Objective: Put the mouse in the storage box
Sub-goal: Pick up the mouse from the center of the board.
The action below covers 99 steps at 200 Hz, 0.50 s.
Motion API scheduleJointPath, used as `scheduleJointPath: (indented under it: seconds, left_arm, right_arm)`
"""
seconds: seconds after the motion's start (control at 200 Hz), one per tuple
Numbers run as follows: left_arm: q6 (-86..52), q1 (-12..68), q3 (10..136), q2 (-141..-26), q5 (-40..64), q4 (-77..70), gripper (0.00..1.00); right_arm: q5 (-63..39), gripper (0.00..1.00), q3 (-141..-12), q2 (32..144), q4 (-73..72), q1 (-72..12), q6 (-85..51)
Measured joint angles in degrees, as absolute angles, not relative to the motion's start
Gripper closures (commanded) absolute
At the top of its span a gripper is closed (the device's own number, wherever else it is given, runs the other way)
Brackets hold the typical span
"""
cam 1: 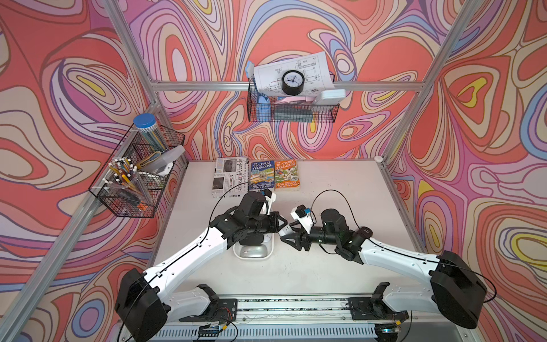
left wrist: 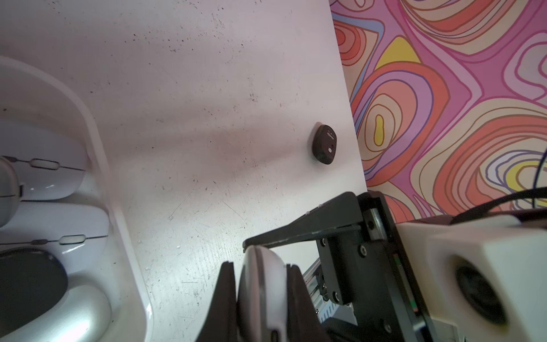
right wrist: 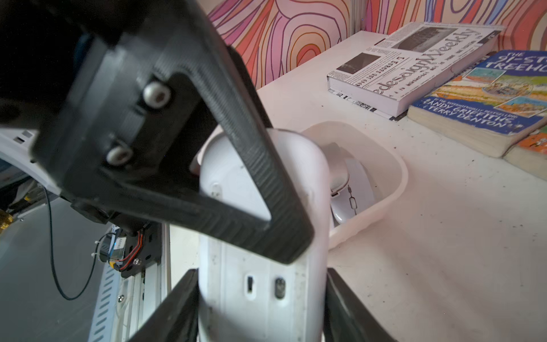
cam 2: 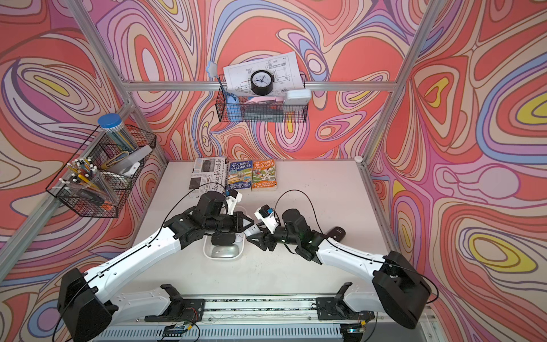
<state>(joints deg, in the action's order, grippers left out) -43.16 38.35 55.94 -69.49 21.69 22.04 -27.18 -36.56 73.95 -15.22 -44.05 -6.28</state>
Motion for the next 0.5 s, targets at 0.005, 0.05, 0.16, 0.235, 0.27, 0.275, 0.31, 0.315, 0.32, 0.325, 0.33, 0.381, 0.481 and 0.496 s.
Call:
scheduleJointPath:
  seconds: [0.005, 0.05, 0.16, 0.235, 0.27, 0.275, 0.31, 0.315, 0.32, 0.325, 0.33, 0.381, 0.481, 0.496]
  left_arm:
    - [-43.11, 38.35, 55.99, -69.49, 21.61, 22.15, 1.00]
    - [-42.46, 38.41, 56.60, -69.38, 19.92, 23.97, 1.00]
    - [-40.64, 38.63, 57.87, -67.90, 14.28, 29.04, 1.00]
    - [-39.48, 38.65, 58.15, -65.95, 9.80, 32.38, 1.00]
    - [-39.00, 38.65, 58.15, -64.97, 7.88, 33.95, 1.00]
    - [-38.94, 38.65, 58.13, -64.86, 7.66, 34.13, 1.00]
    - [-38.61, 38.65, 58.04, -63.77, 5.72, 35.59, 1.00]
    - [-38.52, 38.65, 58.00, -63.55, 5.39, 35.83, 1.00]
    - [-38.50, 38.65, 58.00, -63.42, 5.15, 35.99, 1.00]
    - [-38.46, 38.65, 57.95, -63.26, 4.86, 36.14, 1.00]
    - [-38.39, 38.65, 57.93, -63.13, 4.60, 36.27, 1.00]
    - [-37.91, 38.65, 57.32, -61.41, 2.11, 37.78, 1.00]
    - [-37.36, 38.65, 55.18, -57.93, -2.76, 40.64, 1.00]
    - [-37.30, 38.65, 54.78, -57.47, -3.42, 40.97, 1.00]
  right_arm:
    - [-27.07, 0.12, -36.58, 73.95, -15.18, -44.07, -6.24]
    - [-26.50, 0.05, -36.58, 73.95, -15.31, -44.21, -5.56]
    - [-24.21, 0.02, -36.29, 73.95, -16.27, -44.31, -5.58]
    - [-21.82, 0.02, -35.68, 73.95, -16.99, -44.31, -5.61]
    - [-20.67, 0.02, -35.48, 73.95, -17.08, -44.31, -5.63]
    - [-20.34, 0.02, -35.42, 73.95, -17.10, -44.31, -5.63]
    - [-19.07, 0.02, -35.29, 73.95, -17.12, -44.31, -5.65]
    - [-18.72, 0.02, -35.27, 73.95, -17.15, -44.31, -5.65]
    - [-18.59, 0.02, -35.27, 73.95, -17.15, -44.31, -5.67]
    - [-18.46, 0.02, -35.24, 73.95, -17.15, -44.31, -5.67]
    - [-18.20, 0.02, -35.22, 73.95, -17.17, -44.31, -5.67]
    - [-16.21, 0.02, -35.16, 74.06, -17.43, -44.31, -5.82]
    - [-12.10, 0.02, -34.50, 74.15, -18.57, -44.31, -6.31]
    - [-11.60, 0.02, -34.46, 74.17, -18.65, -44.31, -6.37]
